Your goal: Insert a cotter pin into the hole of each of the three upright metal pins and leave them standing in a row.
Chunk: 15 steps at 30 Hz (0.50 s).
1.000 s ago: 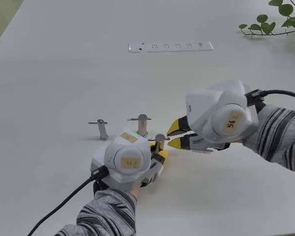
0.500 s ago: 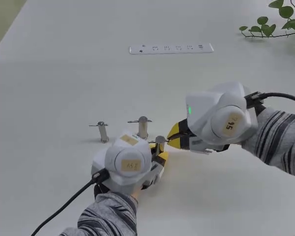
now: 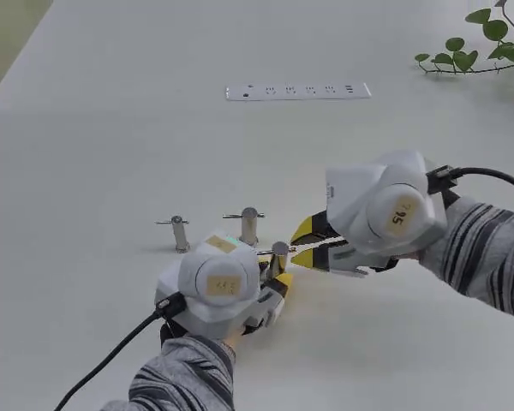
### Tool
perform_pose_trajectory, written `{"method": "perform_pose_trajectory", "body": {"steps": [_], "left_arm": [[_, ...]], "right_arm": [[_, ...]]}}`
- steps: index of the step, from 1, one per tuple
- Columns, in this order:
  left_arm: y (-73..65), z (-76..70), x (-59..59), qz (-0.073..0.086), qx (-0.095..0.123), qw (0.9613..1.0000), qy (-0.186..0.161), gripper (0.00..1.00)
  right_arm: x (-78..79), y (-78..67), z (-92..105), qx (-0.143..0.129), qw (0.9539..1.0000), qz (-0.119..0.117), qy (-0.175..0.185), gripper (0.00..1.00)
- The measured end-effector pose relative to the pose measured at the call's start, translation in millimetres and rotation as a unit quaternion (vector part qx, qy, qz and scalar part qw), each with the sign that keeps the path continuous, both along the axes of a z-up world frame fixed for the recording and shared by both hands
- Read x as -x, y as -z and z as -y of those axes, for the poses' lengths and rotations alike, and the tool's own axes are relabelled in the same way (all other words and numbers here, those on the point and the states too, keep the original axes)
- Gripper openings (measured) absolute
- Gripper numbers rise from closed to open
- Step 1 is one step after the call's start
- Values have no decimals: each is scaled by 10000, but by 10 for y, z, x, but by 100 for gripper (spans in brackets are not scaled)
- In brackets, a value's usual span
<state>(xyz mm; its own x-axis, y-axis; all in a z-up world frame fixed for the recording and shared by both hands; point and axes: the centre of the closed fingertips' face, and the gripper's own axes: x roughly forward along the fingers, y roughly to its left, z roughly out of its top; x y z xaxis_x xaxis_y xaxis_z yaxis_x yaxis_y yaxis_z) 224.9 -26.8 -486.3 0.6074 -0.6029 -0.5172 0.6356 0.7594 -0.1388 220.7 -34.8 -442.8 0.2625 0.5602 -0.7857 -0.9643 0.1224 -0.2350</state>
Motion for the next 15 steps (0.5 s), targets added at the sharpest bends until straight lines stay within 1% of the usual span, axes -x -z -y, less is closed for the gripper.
{"method": "perform_pose_trajectory", "body": {"steps": [2, 4, 7, 8, 11, 15], "left_arm": [[-22, -17, 26, 28, 6, 10000, 56, 25], [-46, -36, 59, 56, -39, 9999, 138, 30], [-96, -66, 93, 59, 17, 9998, 197, 36], [-114, -73, 100, 65, 32, 9998, 203, 37], [-177, -100, 118, 96, 98, 9997, 211, 42], [-257, -131, 156, 113, 161, 9995, 241, 48]], "right_arm": [[-2, -8, -17, -104, 9998, -137, 93, 9], [-5, 2, -31, -199, 9990, -340, 229, 11], [-22, 23, -66, -320, 9973, -555, 361, 13], [-27, 28, -78, -345, 9970, -579, 383, 14], [-8, 63, -133, -432, 9953, -763, 416, 14], [-6, 106, -192, -475, 9943, -853, 432, 13]]}}
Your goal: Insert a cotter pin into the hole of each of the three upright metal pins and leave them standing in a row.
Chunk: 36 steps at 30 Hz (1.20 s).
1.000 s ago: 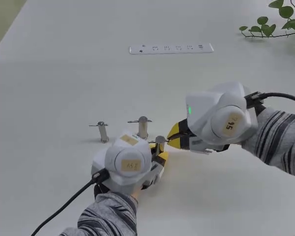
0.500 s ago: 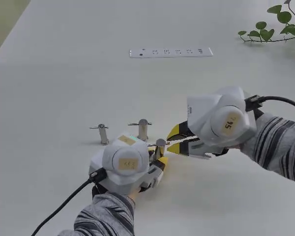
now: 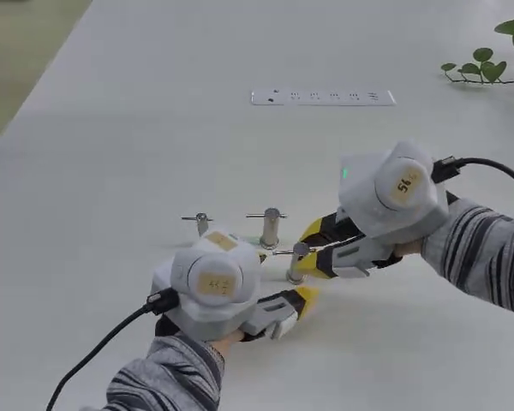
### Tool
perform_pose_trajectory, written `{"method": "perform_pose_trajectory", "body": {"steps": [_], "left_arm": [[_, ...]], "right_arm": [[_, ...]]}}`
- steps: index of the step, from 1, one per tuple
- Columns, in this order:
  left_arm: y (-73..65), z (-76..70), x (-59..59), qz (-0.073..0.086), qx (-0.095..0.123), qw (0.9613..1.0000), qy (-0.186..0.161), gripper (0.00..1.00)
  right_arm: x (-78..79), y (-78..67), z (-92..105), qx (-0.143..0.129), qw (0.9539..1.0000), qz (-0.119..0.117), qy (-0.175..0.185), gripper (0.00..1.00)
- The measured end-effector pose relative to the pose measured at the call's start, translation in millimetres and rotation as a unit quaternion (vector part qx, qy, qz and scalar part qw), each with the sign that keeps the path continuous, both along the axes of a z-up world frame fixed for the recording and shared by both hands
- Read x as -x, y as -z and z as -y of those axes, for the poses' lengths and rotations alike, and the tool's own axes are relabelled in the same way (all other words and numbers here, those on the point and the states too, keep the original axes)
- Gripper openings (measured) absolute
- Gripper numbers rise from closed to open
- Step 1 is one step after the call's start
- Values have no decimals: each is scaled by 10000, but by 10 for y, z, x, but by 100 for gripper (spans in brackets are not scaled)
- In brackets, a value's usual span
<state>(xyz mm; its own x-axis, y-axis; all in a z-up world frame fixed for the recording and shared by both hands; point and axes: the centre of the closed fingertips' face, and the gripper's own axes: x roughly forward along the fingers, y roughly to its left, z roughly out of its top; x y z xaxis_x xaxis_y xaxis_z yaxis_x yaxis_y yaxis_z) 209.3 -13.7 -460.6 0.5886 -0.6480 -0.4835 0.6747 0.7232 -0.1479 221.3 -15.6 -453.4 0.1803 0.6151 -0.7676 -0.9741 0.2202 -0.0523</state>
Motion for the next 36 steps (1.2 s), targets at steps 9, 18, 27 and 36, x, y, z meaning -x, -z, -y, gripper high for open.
{"method": "perform_pose_trajectory", "body": {"steps": [9, 18, 27, 36], "left_arm": [[-160, -158, 46, 25, 115, 9999, -106, 56], [-190, -427, 71, 113, -121, 9995, -285, 61], [-229, -711, 12, 147, -159, 9978, -628, 66], [-306, -869, -32, 205, -130, 9965, -799, 70]], "right_arm": [[1, 10, -14, -10, 9997, -202, 160, 9], [-70, -16, 58, -29, 9984, -378, 422, 8], [-245, -56, 204, 97, 9986, -225, 472, 8], [-409, -53, 342, 246, 9983, -137, 504, 8]]}}
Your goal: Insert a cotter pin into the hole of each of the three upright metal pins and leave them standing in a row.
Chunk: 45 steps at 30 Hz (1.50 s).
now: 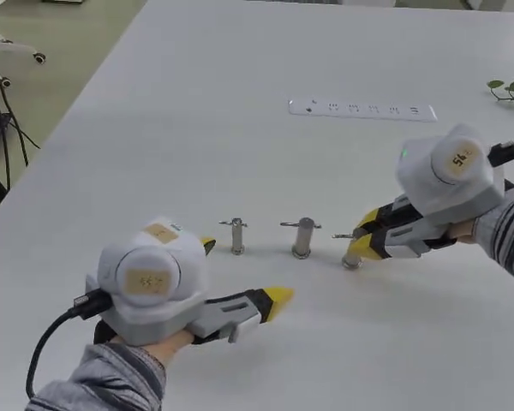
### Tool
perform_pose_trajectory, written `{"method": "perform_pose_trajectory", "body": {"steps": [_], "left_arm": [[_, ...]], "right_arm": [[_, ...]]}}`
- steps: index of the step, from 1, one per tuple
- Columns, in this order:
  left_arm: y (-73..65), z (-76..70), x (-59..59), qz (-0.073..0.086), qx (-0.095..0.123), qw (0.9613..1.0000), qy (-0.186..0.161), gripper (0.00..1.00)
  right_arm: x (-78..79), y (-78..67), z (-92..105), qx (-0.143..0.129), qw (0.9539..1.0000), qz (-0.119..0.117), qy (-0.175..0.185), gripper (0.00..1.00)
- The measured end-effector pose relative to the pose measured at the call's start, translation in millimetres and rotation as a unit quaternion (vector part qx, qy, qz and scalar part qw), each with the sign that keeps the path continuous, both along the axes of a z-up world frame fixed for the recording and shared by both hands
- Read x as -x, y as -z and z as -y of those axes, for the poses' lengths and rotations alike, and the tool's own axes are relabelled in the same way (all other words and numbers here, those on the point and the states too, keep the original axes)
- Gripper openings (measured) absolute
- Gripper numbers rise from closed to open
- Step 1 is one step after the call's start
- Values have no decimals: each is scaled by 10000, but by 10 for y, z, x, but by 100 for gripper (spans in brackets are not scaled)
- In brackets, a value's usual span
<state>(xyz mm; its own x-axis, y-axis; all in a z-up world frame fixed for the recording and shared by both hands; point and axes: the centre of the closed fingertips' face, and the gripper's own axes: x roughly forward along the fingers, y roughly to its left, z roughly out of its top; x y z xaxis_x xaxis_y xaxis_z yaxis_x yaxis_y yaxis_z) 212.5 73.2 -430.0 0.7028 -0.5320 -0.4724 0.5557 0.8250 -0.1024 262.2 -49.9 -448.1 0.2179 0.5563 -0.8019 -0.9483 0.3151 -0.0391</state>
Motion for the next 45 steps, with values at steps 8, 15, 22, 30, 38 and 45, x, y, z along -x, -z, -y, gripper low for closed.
{"method": "perform_pose_trajectory", "body": {"steps": [8, 15, 22, 30, 38, 45], "left_arm": [[25, -71, -5, -34, 7, 10000, -71, 69], [35, -157, -9, -22, -86, 9999, -105, 69], [42, -187, 7, -51, -104, 9998, -138, 69], [43, -179, 19, -71, -105, 9998, -125, 68], [46, -207, -8, -121, -117, 9998, -132, 70], [-4, -231, -53, -185, -56, 9998, -102, 72]], "right_arm": [[-88, 13, 42, 58, 10000, 32, -10, 8], [-132, 26, 72, 37, 10000, 34, -1, 8], [-162, 33, 98, 19, 10000, -1, 66, 9], [-167, 38, 106, 13, 9998, -125, 121, 9], [-142, 46, 123, -19, 10000, 24, 70, 16], [-106, -78, 188, -93, 9990, 377, 231, 27]]}}
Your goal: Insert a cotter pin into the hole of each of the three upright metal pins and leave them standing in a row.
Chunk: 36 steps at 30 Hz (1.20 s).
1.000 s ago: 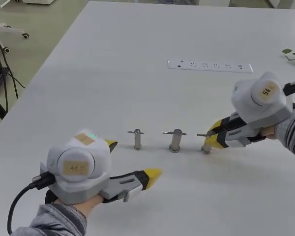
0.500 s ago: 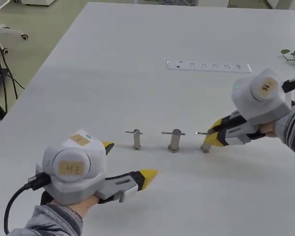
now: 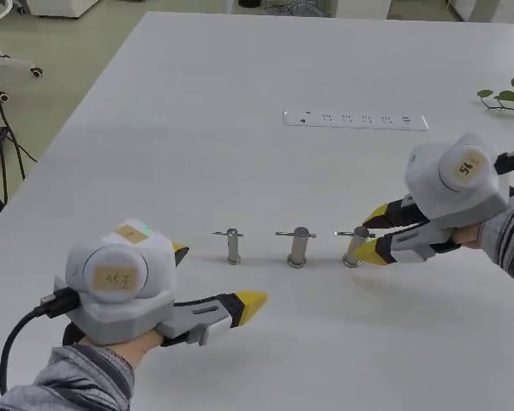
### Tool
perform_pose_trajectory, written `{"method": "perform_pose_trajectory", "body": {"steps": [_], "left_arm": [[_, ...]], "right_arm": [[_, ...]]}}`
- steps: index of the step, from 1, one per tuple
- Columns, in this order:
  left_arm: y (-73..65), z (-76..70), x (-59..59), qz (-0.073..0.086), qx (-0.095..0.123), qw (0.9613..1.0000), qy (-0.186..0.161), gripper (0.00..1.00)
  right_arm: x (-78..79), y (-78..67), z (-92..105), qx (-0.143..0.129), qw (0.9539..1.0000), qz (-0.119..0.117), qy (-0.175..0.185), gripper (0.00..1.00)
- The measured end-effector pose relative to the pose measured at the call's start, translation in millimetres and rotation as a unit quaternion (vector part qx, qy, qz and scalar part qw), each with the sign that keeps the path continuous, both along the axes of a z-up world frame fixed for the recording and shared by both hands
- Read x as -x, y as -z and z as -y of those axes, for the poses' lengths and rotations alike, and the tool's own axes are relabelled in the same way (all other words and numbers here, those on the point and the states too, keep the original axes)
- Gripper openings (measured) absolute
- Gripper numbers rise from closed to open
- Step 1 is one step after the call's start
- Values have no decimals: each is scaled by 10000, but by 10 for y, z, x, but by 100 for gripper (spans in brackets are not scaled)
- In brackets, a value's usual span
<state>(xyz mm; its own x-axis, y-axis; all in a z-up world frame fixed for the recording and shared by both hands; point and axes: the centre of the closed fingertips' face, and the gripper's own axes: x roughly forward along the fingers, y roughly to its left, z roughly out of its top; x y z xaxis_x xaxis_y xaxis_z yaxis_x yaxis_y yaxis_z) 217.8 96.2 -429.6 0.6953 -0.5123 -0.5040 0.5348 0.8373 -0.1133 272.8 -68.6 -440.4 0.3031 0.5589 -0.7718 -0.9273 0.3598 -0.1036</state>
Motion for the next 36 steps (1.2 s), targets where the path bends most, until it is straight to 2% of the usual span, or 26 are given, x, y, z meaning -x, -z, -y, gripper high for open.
{"method": "perform_pose_trajectory", "body": {"steps": [2, 6, 11, 13, 15, 20, 21, 25, 28, 32, 36], "left_arm": [[-28, 3, -13, -34, 128, 9999, -23, 73], [-57, -1, -19, -65, 163, 9998, -27, 75], [-112, 12, -19, -35, 164, 9999, 14, 77], [-130, 17, -16, -30, 168, 9999, 30, 78], [-145, 21, -13, -28, 191, 9998, 37, 78], [-176, -22, -12, -22, 204, 9998, -33, 81], [-179, -29, -12, -38, 206, 9998, -40, 82], [-241, -56, 3, 3, 241, 9997, -69, 85], [-252, -55, 22, -14, 299, 9995, -72, 89], [-253, -89, 31, 33, 294, 9995, -142, 92], [-260, -114, 56, 40, 305, 9993, -200, 95]], "right_arm": [[15, -60, 11, -129, 9998, 49, 163, 30], [41, -188, 40, -445, 9973, 160, 566, 39], [124, -301, 79, -834, 9902, 87, 1113, 48], [186, -318, 108, -930, 9860, -57, 1383, 52], [215, -366, 116, -1052, 9840, 65, 1438, 54], [298, -427, 127, -1282, 9772, 85, 1689, 59], [318, -439, 117, -1385, 9746, 72, 1758, 60], [391, -420, 118, -1489, 9717, 91, 1833, 66], [461, -390, 103, -1583, 9686, 32, 1915, 68], [516, -412, 66, -1692, 9652, 125, 1988, 73], [566, -399, 37, -1787, 9627, 103, 2031, 77]]}}
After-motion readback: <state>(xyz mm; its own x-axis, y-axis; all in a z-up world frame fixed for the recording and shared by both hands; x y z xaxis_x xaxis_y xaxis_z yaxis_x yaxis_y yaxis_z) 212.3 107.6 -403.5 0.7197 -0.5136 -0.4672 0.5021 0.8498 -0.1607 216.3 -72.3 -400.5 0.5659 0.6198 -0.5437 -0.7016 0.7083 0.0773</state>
